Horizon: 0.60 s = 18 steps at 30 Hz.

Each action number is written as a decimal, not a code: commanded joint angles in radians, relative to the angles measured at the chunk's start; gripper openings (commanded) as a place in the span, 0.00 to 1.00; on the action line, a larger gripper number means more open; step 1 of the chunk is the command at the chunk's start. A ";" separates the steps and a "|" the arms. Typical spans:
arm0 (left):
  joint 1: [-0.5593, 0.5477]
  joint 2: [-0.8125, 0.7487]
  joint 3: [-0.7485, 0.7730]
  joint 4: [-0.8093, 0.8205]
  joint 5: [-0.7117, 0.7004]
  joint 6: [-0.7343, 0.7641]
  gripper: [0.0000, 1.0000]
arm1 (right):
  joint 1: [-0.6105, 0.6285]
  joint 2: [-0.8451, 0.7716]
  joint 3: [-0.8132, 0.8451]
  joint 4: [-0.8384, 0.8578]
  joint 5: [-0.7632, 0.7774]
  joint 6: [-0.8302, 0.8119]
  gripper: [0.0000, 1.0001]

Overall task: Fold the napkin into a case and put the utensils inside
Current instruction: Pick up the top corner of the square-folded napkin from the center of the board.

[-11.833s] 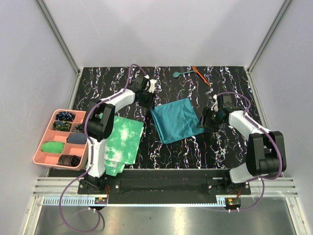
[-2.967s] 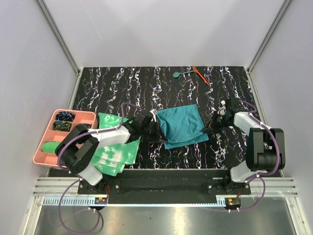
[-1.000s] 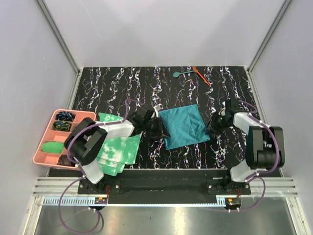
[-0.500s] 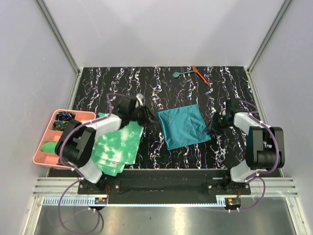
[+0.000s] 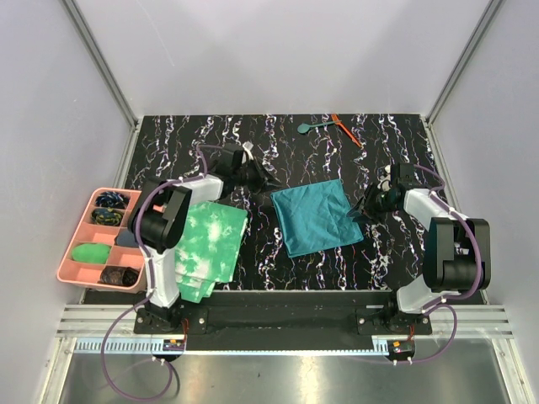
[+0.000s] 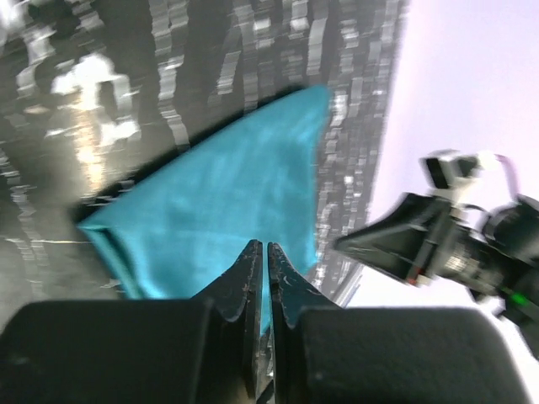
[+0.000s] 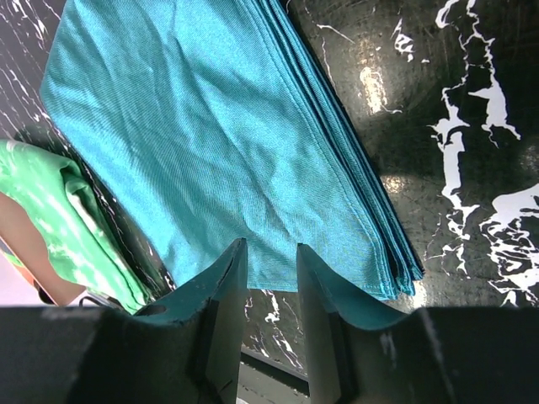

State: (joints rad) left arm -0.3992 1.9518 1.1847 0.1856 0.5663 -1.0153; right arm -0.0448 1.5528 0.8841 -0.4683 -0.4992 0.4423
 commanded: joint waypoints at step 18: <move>-0.148 -0.244 -0.115 -0.227 -0.161 0.265 0.07 | -0.001 -0.076 -0.083 -0.110 0.254 0.007 0.36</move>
State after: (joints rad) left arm -0.5468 1.7554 1.1007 -0.0246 0.4416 -0.7929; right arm -0.0456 1.5051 0.8097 -0.5690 -0.2695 0.4603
